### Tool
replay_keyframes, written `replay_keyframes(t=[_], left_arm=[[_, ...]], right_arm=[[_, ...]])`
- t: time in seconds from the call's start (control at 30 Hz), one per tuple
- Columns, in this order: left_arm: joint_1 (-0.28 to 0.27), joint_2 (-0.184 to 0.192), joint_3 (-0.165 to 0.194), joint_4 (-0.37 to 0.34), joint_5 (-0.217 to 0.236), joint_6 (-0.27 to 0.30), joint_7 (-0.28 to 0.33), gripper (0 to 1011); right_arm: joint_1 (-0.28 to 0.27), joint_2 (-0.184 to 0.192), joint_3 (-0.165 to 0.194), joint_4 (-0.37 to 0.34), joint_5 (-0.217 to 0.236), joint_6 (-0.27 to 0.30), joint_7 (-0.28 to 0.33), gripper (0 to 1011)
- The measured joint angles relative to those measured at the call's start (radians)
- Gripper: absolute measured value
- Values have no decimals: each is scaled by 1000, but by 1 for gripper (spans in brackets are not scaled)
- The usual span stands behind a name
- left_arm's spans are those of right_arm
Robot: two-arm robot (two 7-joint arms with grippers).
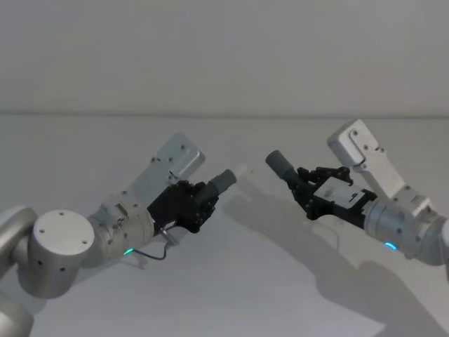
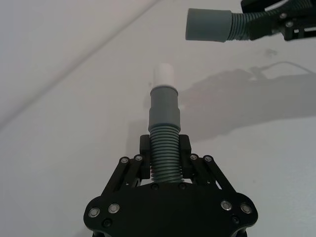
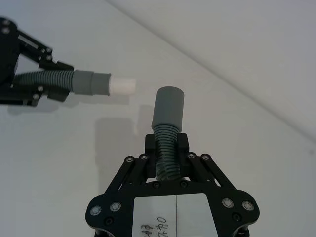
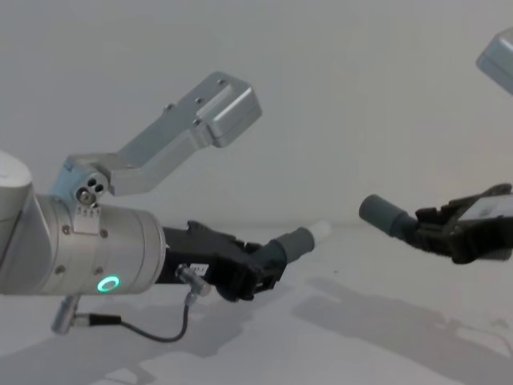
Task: Use both hands to pick up one end of the pipe from the table, align the ends, and insert them.
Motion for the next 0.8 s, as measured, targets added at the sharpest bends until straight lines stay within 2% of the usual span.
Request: replay_keyframes(t=[0.1, 0.13, 0.2, 0.47, 0.57, 0.63, 0.8], left_arm=[[-17, 17, 15, 5, 27, -45, -20, 329], [-26, 25, 23, 9, 42, -70, -31, 329], [-31, 29, 28, 11, 48, -81, -36, 329], [-82, 71, 69, 37, 130, -212, -83, 329], [-106, 88, 88, 51, 169, -276, -100, 329], [-109, 90, 90, 53, 176, -287, -102, 329], [-146, 111, 116, 77, 233, -376, -121, 329]], right_arm=[[8, 39, -7, -20, -30, -23, 24, 246], [8, 39, -7, -20, -30, -23, 24, 246], [14, 60, -11, -29, -47, -38, 39, 246], [40, 134, -30, -51, -106, -97, 105, 246], [56, 168, -41, -56, -135, -130, 140, 246], [63, 181, -45, -57, -146, -141, 152, 246], [89, 222, -63, -55, -190, -196, 201, 247]])
